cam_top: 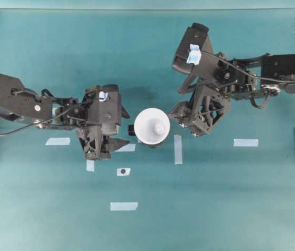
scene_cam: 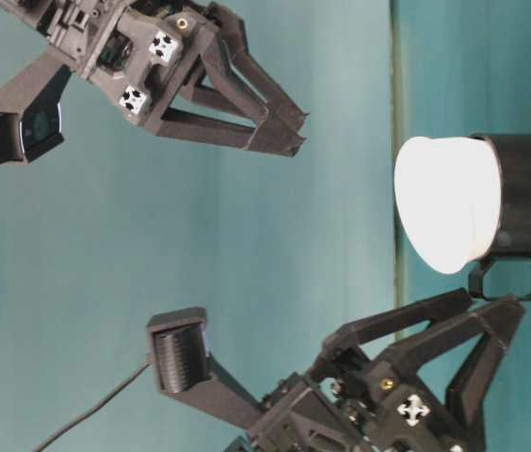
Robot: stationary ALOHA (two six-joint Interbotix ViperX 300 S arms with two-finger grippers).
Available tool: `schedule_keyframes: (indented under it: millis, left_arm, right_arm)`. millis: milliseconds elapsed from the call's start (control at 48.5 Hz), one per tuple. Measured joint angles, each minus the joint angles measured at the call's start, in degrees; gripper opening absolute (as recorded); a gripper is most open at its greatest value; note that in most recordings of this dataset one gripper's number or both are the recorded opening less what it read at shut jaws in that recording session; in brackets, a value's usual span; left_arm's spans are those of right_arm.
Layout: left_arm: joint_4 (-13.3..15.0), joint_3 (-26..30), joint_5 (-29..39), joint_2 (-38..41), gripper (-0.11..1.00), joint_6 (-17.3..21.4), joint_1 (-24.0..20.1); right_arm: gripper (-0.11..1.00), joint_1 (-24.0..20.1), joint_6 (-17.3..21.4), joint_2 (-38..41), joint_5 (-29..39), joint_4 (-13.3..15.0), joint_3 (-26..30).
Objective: Holding the cup holder with the left arm, the right arm places the cup into the cup holder.
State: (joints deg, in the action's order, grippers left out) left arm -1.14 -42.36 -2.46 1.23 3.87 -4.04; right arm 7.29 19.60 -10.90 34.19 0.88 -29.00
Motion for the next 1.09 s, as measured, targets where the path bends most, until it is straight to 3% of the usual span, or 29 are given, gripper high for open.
schedule_keyframes:
  millis: [1094]
  left_arm:
    - [0.0, 0.0, -0.1, 0.0, 0.92, -0.1, -0.1]
  right_arm:
    - [0.88, -0.7, -1.4, 0.0, 0.0, 0.0, -0.4]
